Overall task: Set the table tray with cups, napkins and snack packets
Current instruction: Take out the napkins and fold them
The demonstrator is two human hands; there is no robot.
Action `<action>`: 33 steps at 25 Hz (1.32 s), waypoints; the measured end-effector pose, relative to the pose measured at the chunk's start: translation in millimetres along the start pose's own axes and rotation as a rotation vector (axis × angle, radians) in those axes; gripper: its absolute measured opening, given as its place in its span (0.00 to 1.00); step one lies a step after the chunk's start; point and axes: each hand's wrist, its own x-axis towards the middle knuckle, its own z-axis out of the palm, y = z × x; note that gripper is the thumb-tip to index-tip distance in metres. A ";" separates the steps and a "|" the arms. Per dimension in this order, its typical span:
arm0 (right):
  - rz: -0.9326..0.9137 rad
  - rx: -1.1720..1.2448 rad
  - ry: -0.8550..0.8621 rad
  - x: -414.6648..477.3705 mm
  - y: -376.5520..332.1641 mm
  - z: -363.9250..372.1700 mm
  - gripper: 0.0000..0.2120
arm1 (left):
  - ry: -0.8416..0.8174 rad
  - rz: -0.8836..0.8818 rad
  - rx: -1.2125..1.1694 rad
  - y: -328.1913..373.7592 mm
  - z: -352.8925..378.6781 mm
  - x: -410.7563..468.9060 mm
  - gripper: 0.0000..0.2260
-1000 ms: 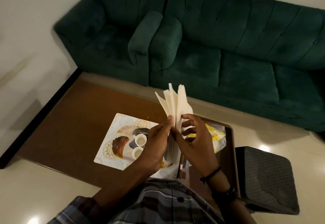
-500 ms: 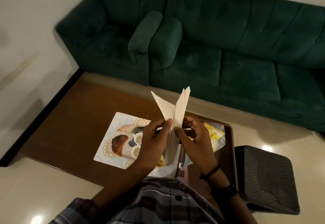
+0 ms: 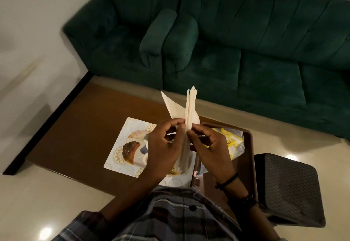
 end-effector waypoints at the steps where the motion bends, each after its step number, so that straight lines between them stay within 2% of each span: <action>1: -0.007 -0.014 -0.001 -0.4 -1.0 -0.2 0.11 | -0.013 -0.026 -0.009 0.8 0.5 -0.7 0.11; 6: -0.007 -0.078 0.022 -3.4 -0.7 -1.9 0.16 | -0.026 -0.086 -0.011 -0.2 1.7 -1.0 0.11; 10: -0.024 -0.092 0.105 -3.4 6.0 -1.0 0.12 | 0.056 -0.126 0.012 -0.3 1.5 -2.4 0.07; 14: -0.051 -0.096 0.200 -3.9 3.2 -4.0 0.19 | 0.113 -0.131 -0.052 -2.4 -2.1 -0.8 0.12; 18: -0.089 -0.119 0.321 -4.2 -3.5 -13.0 0.22 | 0.094 -0.107 -0.027 -7.0 -9.0 0.6 0.09; 22: -0.156 -0.197 0.393 -6.6 -11.0 -14.5 0.21 | 0.066 -0.128 0.006 -7.4 -11.2 -1.4 0.09; 26: -0.167 -0.276 0.333 -12.4 -10.8 -8.6 0.21 | 0.024 -0.171 -0.042 -8.0 -9.5 -4.1 0.13; 31: -0.253 -0.453 0.123 -19.9 -9.6 7.5 0.18 | -0.005 -0.157 -0.071 -3.3 -5.5 -9.5 0.09; 33: -0.246 -0.467 0.088 -21.5 -6.6 10.7 0.19 | -0.032 -0.168 -0.098 3.0 -4.0 -11.5 0.07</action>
